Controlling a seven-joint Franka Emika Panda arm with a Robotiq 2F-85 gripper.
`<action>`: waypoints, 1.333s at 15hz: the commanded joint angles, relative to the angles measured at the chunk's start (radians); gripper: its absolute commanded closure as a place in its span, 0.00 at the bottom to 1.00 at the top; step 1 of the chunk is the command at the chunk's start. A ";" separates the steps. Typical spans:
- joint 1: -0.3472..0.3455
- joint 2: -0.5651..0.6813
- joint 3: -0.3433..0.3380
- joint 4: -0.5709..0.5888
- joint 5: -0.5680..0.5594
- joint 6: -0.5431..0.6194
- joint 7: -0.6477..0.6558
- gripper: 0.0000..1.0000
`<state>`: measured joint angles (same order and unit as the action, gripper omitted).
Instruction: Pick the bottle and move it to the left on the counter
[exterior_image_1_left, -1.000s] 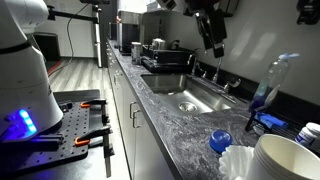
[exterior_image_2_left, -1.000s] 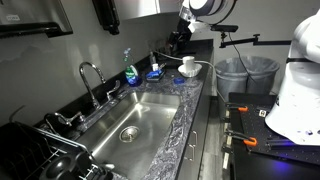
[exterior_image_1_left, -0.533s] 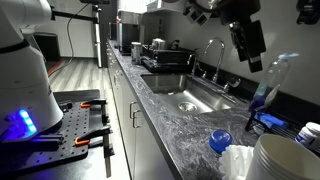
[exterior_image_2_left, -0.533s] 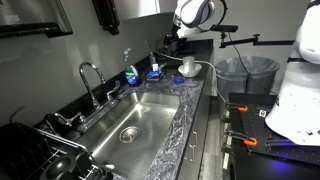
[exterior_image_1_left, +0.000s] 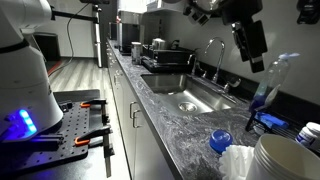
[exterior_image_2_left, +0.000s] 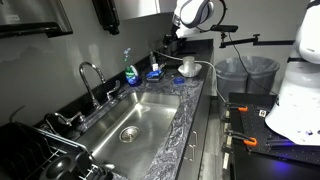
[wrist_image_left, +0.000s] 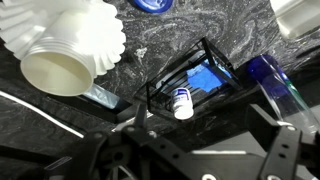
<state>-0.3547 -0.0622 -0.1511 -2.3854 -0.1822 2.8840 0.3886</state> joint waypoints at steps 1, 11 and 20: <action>-0.043 0.101 0.014 0.106 -0.117 -0.024 0.269 0.00; 0.141 0.488 -0.145 0.533 -0.203 -0.173 0.762 0.00; 0.186 0.780 -0.234 0.896 -0.030 -0.368 0.744 0.00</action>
<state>-0.1627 0.6360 -0.3756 -1.6142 -0.2654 2.5894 1.1394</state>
